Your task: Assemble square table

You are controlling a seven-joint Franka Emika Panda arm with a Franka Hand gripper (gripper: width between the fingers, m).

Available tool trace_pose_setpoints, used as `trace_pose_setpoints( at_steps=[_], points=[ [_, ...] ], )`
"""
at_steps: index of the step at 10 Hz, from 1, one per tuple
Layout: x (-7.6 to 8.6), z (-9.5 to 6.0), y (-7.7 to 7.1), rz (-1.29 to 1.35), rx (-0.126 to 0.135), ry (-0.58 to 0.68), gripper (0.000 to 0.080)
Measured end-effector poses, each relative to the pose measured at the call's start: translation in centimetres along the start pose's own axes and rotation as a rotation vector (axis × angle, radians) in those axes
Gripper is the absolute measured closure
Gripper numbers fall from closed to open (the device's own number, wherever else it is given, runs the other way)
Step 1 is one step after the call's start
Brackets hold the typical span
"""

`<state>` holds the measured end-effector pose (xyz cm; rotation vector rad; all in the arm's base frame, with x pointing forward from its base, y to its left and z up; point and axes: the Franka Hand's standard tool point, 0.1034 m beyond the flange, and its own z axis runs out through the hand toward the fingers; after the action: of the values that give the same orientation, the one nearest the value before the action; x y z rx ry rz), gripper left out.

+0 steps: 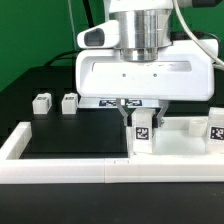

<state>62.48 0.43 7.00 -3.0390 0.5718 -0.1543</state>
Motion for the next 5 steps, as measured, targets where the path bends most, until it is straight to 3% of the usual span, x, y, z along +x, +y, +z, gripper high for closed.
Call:
trace_pose_setpoints(
  at_steps=[1,4,5],
  points=[
    [0.01,0.01,0.03,0.077,0.0,0.0,0.0511],
    [-0.2,0.13,-0.36,0.641,-0.009,-0.042,0.0511],
    [-0.3,0.12,-0.57,0.844,0.002,-0.059,0.0511]
  ],
)
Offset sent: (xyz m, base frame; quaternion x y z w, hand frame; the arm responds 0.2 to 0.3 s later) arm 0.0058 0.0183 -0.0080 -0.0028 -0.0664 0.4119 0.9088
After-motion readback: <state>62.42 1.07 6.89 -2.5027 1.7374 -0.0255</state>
